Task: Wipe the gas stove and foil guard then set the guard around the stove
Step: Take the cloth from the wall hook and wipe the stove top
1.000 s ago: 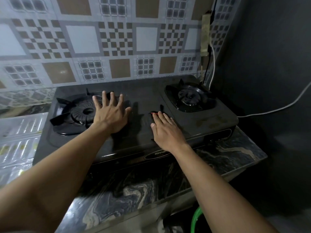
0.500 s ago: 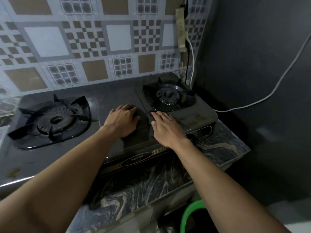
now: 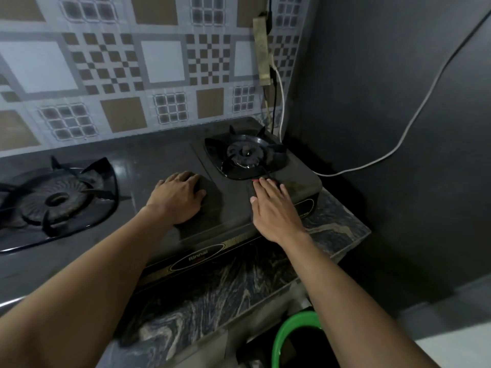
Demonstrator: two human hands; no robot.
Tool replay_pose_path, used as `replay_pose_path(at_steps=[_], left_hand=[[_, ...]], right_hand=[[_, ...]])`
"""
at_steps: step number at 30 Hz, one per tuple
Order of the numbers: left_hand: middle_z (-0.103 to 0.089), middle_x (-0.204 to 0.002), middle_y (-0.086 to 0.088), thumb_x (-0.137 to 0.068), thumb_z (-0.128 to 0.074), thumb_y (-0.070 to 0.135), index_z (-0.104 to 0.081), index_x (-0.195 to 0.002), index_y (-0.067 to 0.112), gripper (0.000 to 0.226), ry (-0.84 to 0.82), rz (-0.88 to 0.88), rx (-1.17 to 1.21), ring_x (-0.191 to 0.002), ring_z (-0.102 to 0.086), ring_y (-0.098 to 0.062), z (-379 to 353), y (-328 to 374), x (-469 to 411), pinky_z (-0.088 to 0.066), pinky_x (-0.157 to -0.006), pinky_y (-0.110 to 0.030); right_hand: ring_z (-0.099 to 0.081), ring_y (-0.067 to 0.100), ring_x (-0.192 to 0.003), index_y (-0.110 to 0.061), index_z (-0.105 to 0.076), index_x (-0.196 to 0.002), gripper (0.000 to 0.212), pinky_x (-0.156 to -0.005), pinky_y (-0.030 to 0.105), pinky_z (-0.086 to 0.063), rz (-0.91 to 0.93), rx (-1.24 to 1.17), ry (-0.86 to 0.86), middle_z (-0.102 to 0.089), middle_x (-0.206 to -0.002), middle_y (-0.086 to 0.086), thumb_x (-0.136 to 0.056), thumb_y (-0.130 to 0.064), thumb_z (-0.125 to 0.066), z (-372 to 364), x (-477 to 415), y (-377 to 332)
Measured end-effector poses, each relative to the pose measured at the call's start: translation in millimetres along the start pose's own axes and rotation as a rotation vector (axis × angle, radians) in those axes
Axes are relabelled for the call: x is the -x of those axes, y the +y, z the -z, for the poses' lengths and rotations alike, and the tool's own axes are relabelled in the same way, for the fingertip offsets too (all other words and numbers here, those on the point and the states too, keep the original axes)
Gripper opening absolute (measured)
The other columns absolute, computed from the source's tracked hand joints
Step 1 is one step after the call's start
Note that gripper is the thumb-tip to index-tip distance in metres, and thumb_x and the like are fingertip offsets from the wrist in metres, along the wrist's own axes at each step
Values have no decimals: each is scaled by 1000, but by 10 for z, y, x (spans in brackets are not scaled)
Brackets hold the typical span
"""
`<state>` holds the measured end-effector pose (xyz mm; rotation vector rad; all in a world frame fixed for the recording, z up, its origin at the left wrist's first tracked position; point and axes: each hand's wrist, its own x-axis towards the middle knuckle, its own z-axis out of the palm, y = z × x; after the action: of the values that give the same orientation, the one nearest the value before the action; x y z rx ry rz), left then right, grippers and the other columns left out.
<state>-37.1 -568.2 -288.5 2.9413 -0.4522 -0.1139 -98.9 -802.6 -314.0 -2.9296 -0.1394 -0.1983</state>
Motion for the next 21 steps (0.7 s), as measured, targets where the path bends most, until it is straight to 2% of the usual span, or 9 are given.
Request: replay_pose_path(at_steps=[3, 8, 12, 13, 15, 17, 19, 21], left_hand=[[-37, -156, -4, -97, -38, 55, -36, -150, 24, 61, -21, 3, 7, -141, -37, -30, 40, -1, -11, -34, -114, -51], [-52, -139, -6, -93, -51, 54, -47, -142, 28, 55, -50, 6, 24, -120, -55, -31, 195, 40, -17, -49, -97, -45], [-64, -115, -7, -92, -55, 54, -58, -130, 27, 47, -31, 52, 62, -100, -60, -27, 286, -1, -183, -54, -84, -41], [-64, -114, -8, -91, -56, 54, -58, -130, 26, 49, -21, 66, 67, -100, -60, -28, 294, -23, -227, -55, -84, -42], [-58, -128, -9, -87, -59, 58, -55, -134, 28, 56, 4, 89, 30, -115, -54, -32, 297, -44, -316, -52, -92, -48], [-45, -146, -7, -82, -59, 66, -48, -141, 35, 68, -43, 138, 11, -132, -41, -37, 283, -89, -402, -45, -101, -53], [-40, -150, -4, -70, -48, 81, -40, -145, 39, 85, -110, 159, 30, -134, -40, -36, 240, -176, -468, -43, -103, -56], [-43, -148, 0, -66, -42, 85, -39, -146, 37, 94, -130, 156, 65, -129, -47, -33, 188, -215, -509, -45, -103, -53]], right_hand=[[-13, 19, -151, -12, -23, -156, 55, -123, 39, -7, -64, -77, -22, -21, -164, 6, -106, -35, -23, 48, 7, 142], [-8, 19, -152, -14, -20, -157, 54, -122, 42, -4, -220, -112, -81, -14, -165, 4, -106, -34, -23, 172, -154, 500], [-18, 25, -149, -15, -26, -153, 50, -120, 40, -11, -308, -175, -73, -23, -162, 7, -105, -27, -31, 319, -322, 793], [-20, 25, -148, -15, -28, -152, 49, -119, 39, -12, -312, -193, -78, -24, -162, 7, -105, -26, -32, 342, -372, 864], [-15, 22, -150, -15, -27, -154, 51, -122, 39, -11, -290, -182, -109, -19, -164, 6, -105, -26, -32, 371, -481, 998], [-10, 20, -151, -15, -25, -155, 51, -121, 40, -9, -248, -143, -131, -15, -165, 5, -105, -26, -31, 386, -595, 1119], [-9, 19, -151, -15, -25, -156, 51, -120, 37, -9, -216, -140, -141, -14, -165, 3, -106, -24, -30, 390, -698, 1208], [-8, 17, -152, -18, -25, -156, 50, -119, 32, -9, -212, -199, -152, -13, -166, 1, -107, -24, -30, 395, -813, 1294]])
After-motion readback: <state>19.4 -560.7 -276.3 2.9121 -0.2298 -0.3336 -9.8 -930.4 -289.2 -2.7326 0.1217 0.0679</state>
